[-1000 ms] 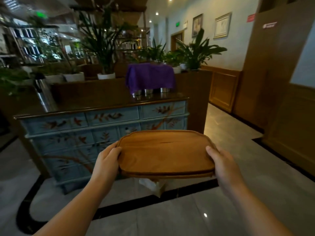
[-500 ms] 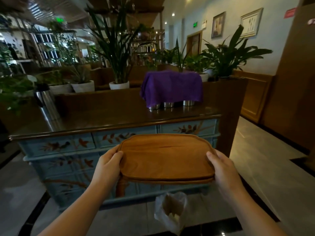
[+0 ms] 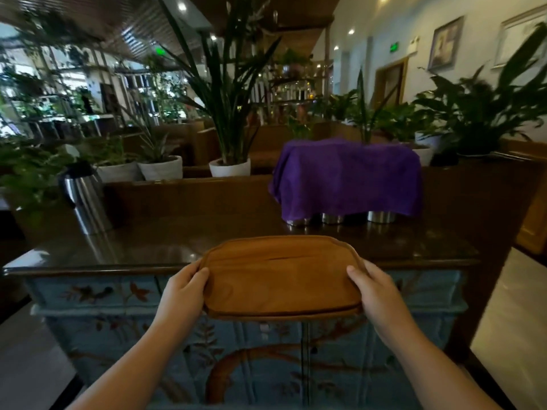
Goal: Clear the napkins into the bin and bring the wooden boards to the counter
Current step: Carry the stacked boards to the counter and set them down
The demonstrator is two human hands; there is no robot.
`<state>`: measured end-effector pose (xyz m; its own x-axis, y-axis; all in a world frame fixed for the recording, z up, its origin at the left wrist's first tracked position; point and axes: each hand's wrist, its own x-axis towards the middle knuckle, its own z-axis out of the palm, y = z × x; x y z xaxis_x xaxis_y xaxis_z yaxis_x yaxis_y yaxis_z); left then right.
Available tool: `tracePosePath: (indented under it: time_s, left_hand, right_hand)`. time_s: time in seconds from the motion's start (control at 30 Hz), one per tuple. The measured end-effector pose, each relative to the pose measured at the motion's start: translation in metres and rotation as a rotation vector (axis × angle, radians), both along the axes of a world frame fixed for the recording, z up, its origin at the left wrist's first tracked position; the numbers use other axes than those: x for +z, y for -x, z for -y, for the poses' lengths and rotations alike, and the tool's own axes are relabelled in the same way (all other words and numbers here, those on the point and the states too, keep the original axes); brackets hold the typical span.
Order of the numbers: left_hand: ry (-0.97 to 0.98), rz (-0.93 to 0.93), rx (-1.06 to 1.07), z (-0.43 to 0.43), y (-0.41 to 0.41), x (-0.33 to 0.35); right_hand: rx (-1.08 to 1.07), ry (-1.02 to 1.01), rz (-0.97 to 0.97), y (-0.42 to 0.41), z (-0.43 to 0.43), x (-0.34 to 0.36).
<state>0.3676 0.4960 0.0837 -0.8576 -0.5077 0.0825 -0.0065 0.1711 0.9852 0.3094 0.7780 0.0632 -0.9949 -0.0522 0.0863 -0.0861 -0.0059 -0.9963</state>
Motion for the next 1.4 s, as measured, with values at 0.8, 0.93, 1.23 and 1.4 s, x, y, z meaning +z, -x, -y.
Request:
tracePosePath:
  time_s: [0.8,0.93,1.23,1.4]
  left_hand:
    - [0.264,0.317,-0.187,0.293,0.304,-0.062]
    - [0.363,0.406,-0.249,0.299,0.351,-0.076]
    - [0.663,0.485,-0.238,0.305,0.423,-0.093]
    - [0.716,0.442,-0.207,0.304,0.434,-0.101]
  right_hand:
    - [0.047,-0.565,0.243,0.313,0.273,-0.058]
    - [-0.027,-0.65,0.248,0.346,0.284,-0.067]
    - [-0.103,-0.873,0.206,0.39,0.29,-0.076]
    - [-0.127,-0.95,0.189,0.397,0.293,-0.078]
